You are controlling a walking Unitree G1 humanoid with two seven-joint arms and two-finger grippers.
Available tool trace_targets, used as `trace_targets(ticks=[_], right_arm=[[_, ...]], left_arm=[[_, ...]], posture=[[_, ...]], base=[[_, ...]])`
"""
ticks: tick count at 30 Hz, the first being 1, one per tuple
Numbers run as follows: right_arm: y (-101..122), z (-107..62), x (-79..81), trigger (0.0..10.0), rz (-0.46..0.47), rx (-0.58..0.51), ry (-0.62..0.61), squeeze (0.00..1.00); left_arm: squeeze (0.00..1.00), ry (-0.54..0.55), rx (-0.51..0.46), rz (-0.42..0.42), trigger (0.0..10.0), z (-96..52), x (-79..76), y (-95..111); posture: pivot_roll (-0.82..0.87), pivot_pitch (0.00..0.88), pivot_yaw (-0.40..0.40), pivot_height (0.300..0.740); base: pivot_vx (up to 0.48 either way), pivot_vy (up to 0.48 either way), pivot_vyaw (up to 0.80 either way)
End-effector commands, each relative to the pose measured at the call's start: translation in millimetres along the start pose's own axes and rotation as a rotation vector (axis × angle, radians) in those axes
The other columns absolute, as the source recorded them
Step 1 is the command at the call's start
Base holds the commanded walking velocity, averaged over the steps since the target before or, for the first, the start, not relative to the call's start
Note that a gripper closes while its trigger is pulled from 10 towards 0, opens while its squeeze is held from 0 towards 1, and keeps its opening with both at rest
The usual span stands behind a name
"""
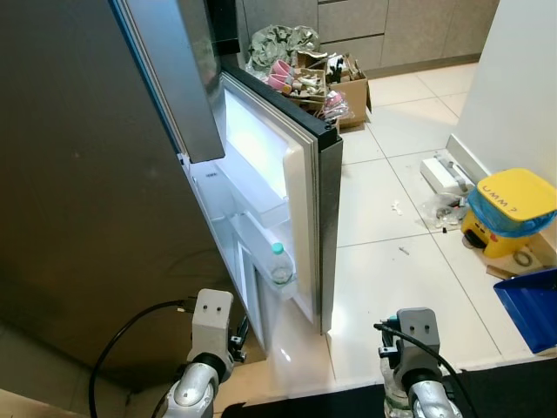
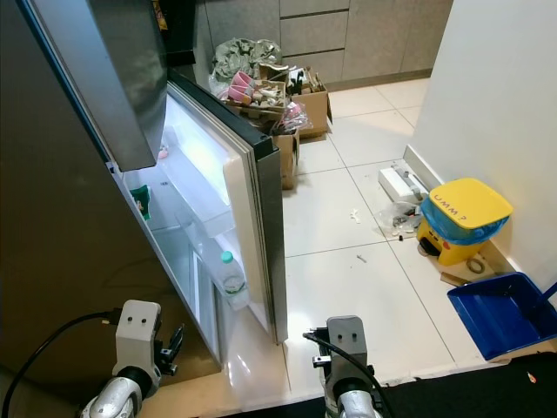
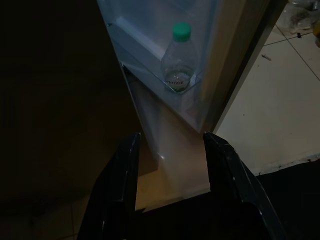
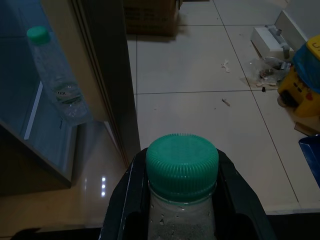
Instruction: Restocking fridge
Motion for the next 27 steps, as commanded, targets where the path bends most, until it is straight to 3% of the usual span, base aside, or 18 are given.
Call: trace_targets(ticks=[1, 27], right_arm=[[-1.3, -2.9, 6.3, 10.0, 0.009, -0.001, 0.018, 0.00], [-2.6, -6.3, 7.9, 10.0, 0.017, 0.002, 0.035, 0.00]], left_arm=[[0.00, 0.035, 0.030, 0.026, 10.0, -1.6, 9.9, -7.5], [0.00, 0.124, 0.058, -0.014, 10.0, 10.7, 16.5, -6.5]], posture=[[-0.14, 0.185, 0.059, 0.707], [-0.15, 0.181, 0.059, 0.707]], base=[[0.000, -0.405, 0.00], [0.000, -0.439, 0.00]])
Point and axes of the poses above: a point about 5 cm out from each wrist's last joint towards the gripper, its own z axis pointing out of the wrist towards the gripper, its own y axis along the axis of the wrist's last joint, x = y × z, the point moved 5 cm from there along z, pointing out of the wrist towards the gripper, and after that the axes turned 3 degrees about -z, right-handed, at the moved point
